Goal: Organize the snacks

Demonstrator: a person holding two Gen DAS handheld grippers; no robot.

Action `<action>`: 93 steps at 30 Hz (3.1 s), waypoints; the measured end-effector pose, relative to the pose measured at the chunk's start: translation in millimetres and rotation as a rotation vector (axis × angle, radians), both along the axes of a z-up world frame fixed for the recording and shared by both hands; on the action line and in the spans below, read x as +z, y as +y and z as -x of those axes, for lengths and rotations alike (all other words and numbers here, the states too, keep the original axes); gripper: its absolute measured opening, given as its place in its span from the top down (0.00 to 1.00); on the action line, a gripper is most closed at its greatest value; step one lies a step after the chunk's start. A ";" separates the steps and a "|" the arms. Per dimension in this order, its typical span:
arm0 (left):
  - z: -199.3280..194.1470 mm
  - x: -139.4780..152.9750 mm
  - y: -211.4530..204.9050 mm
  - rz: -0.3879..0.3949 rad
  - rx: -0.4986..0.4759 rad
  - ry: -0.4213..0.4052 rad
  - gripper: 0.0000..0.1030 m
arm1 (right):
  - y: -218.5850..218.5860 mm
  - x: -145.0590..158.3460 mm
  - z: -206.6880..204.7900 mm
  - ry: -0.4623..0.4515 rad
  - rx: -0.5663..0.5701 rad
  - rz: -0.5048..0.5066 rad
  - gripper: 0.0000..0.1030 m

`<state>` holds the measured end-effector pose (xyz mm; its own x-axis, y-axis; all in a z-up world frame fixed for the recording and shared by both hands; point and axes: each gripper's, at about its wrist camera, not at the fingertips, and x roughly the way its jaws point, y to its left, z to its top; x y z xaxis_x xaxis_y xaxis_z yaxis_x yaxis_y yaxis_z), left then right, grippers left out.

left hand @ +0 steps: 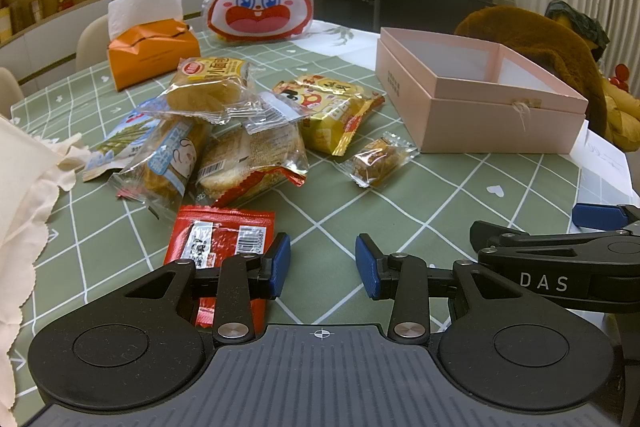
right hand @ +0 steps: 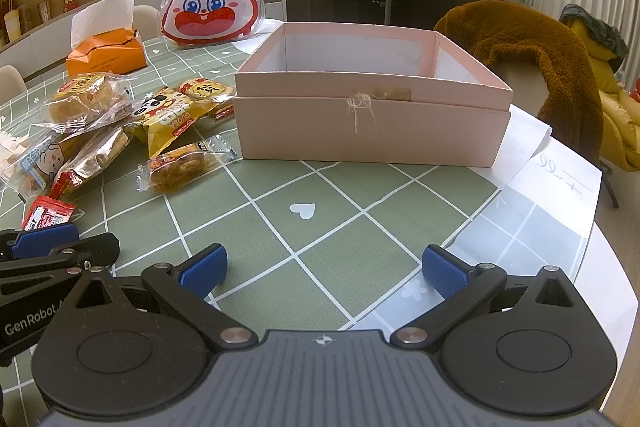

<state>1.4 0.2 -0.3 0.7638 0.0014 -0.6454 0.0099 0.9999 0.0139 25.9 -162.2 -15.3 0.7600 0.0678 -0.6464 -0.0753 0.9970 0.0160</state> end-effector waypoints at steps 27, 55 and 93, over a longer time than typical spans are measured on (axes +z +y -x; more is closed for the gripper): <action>-1.6 -0.3 -2.5 0.001 0.000 -0.001 0.59 | -0.6 -0.5 0.3 -0.003 0.000 -0.001 0.00; -66.0 91.3 161.7 0.387 0.221 0.062 0.73 | 1.6 17.7 -25.4 0.295 0.084 0.029 0.00; -22.0 33.4 114.3 0.337 0.126 0.283 0.62 | 70.3 34.7 -86.0 0.293 0.150 -0.153 0.69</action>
